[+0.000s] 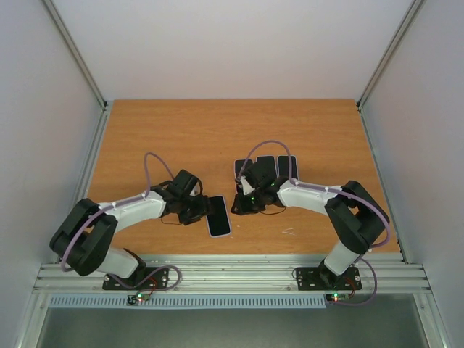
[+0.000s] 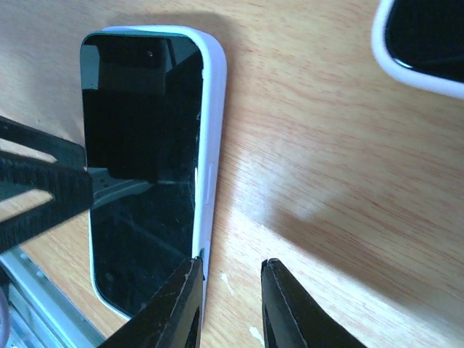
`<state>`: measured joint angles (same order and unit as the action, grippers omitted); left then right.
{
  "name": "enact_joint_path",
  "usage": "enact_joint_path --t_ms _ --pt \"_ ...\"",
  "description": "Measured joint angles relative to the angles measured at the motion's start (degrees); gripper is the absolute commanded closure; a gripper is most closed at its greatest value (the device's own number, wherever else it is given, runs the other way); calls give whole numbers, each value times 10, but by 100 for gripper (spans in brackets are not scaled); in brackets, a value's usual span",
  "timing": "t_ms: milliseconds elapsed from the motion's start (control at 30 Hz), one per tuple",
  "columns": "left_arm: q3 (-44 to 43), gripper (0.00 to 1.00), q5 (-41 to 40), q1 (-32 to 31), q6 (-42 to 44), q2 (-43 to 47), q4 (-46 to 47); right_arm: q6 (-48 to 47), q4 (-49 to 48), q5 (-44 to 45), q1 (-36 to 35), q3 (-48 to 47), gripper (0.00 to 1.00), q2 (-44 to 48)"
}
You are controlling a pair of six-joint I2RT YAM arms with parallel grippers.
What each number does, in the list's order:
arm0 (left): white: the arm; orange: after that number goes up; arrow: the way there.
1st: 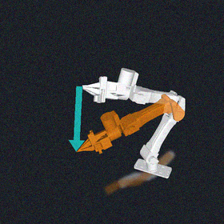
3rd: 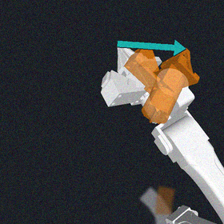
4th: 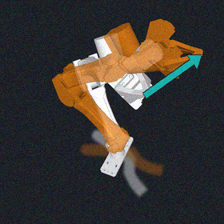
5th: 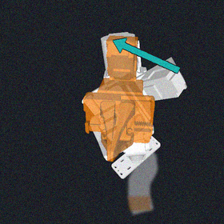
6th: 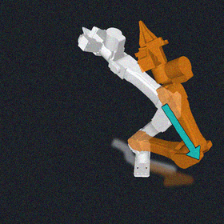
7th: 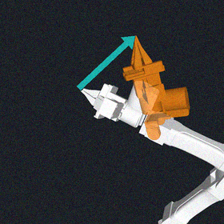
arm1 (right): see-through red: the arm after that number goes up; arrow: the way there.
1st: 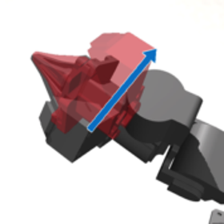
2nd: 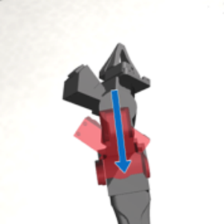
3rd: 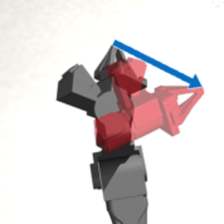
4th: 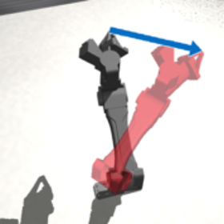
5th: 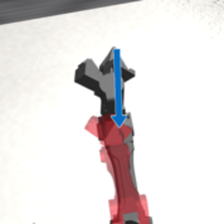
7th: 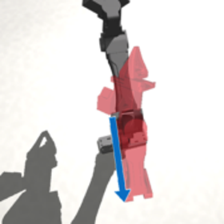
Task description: Put the phone into the phone case
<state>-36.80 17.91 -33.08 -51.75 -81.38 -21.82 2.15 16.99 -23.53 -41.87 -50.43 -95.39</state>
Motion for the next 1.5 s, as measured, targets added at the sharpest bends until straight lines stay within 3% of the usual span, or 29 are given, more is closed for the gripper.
enact_joint_path --t_ms 300,467,833,1100,1500 --pt "3 34 63 -69 -64 -62 170 -28 65 42 0 -15 71 30" --pt "41 34 74 -70 -98 -54 247 -50 116 64 -7 -71 71 23" --pt "107 43 110 23 -129 -19 301 -98 237 139 -65 -254 79 -99" --pt "110 45 122 39 -129 -29 316 -128 318 182 -82 -342 86 -166" --pt "101 62 127 41 -109 -49 314 -146 383 191 -93 -424 89 -251"
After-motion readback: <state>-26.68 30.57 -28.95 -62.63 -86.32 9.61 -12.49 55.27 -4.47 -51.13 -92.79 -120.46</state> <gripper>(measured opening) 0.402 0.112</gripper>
